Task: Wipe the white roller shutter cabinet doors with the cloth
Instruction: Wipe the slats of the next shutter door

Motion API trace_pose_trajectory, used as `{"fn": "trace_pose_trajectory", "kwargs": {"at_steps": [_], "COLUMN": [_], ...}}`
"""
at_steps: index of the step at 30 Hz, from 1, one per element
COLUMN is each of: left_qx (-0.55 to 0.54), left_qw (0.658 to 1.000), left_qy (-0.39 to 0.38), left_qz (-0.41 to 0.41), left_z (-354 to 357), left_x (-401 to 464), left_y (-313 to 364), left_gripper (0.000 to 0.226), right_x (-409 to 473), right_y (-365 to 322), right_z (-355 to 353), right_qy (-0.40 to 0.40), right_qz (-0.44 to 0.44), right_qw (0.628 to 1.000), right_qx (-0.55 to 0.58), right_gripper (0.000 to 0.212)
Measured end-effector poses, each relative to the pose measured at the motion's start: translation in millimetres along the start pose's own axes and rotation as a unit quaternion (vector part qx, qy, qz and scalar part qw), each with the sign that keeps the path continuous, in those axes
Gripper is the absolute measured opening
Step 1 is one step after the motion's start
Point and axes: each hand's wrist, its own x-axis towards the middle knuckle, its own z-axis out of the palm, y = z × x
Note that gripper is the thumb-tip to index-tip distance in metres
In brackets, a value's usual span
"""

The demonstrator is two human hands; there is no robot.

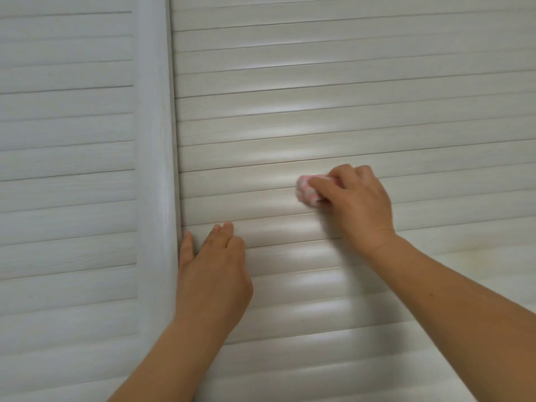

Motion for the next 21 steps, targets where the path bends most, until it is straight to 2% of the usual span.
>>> {"fn": "trace_pose_trajectory", "kwargs": {"at_steps": [4, 6, 9, 11, 12, 15, 18, 21], "left_qx": [0.005, 0.01, 0.003, 0.015, 0.027, 0.036, 0.01, -0.017], "left_qw": [1.0, 1.0, 1.0, 1.0, 0.999, 0.999, 1.0, 0.999], "left_qy": [-0.014, 0.006, 0.014, 0.006, 0.014, 0.015, 0.027, 0.028], "left_qz": [-0.011, -0.007, -0.004, 0.001, 0.011, 0.018, 0.0, -0.002], "left_z": [-1.0, 0.2, 2.9, 5.2, 6.4, 8.6, 15.4, 16.8], "left_x": [-0.9, -0.7, 1.5, 3.7, 3.6, 3.7, 3.5, 2.2], "left_y": [4.8, 5.8, 4.1, 4.1, 3.4, 4.6, 4.6, 2.5], "left_gripper": [0.029, 0.026, 0.026, 0.029, 0.028, 0.029, 0.035, 0.031], "right_x": [-11.6, -16.8, -18.6, -17.5, -18.7, -22.6, -20.8, -16.6], "right_y": [35.6, 47.2, 67.0, 82.5, 87.1, 76.3, 47.9, 19.0], "right_z": [-18.5, -23.8, -26.0, -24.9, -22.5, -12.6, 4.2, 15.2], "right_qy": [0.008, -0.006, 0.091, 0.148, 0.144, 0.131, 0.137, 0.125], "right_qz": [0.079, 0.143, 0.273, 0.334, 0.352, 0.354, 0.279, 0.227], "right_qw": [0.996, 0.99, 0.954, 0.928, 0.924, 0.925, 0.949, 0.964], "right_qx": [-0.046, -0.018, 0.077, 0.071, 0.047, 0.033, 0.039, 0.067], "right_gripper": [0.025, 0.025, 0.029, 0.034, 0.036, 0.036, 0.04, 0.042]}}
